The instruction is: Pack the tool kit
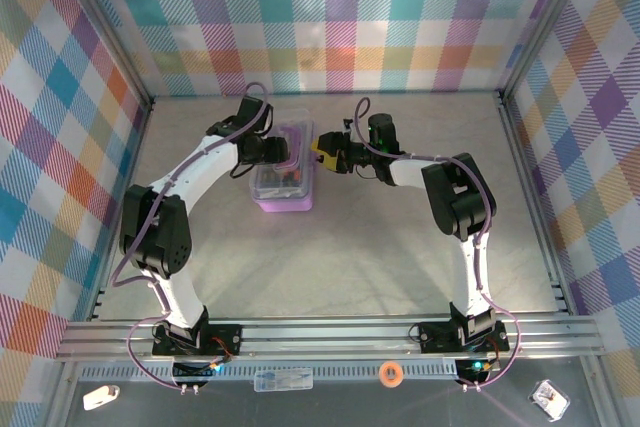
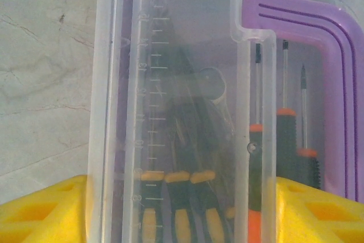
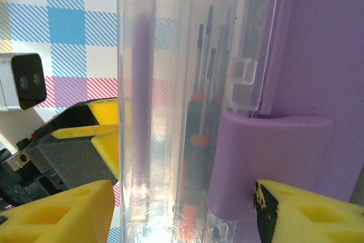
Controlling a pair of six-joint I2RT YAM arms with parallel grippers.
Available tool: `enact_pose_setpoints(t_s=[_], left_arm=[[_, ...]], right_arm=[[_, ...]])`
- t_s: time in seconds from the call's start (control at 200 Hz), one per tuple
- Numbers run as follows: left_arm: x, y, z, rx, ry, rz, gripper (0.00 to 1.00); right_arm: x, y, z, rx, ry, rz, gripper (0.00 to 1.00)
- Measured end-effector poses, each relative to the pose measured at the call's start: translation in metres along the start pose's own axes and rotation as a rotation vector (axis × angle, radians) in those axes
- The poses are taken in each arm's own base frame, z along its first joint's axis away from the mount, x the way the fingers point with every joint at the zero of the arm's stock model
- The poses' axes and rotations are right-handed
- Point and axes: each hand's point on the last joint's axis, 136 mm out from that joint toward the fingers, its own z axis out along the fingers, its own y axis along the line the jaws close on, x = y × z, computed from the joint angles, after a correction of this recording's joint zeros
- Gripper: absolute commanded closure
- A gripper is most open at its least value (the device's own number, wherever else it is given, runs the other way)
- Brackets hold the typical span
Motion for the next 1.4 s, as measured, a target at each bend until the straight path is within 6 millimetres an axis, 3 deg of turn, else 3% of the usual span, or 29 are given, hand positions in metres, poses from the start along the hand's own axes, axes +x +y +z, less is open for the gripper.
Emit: enact_pose_setpoints(t_s=[0.325, 0.67, 0.95, 1.22, 1.4], left_arm=[[0.002, -0.003, 0.002, -0.028, -0.007, 0.02, 0.52], [0.003, -0.005, 0.003, -0.055, -0.017, 0.036, 0.68], [0.004, -0.006, 0.004, -0.049, -0.016, 0.036, 0.73], [0.003, -0.006, 0.003, -0.035, -0.024, 0.031, 0.74], [0.002, -0.003, 0.001, 0.016, -0.037, 0.006, 0.74]], right_arm=[[0.0, -0.011, -0.001, 0.049, -0.012, 0.014, 0.4], [-0.01, -0.033, -0.017, 0.122, -0.056, 0.04, 0.43], [-0.019, -0.047, -0.024, 0.147, -0.079, 0.061, 0.48], [-0.016, -0.076, -0.013, 0.102, -0.045, 0.124, 0.33], [-0.013, -0.059, -0.007, 0.027, -0.016, 0.09, 0.29]])
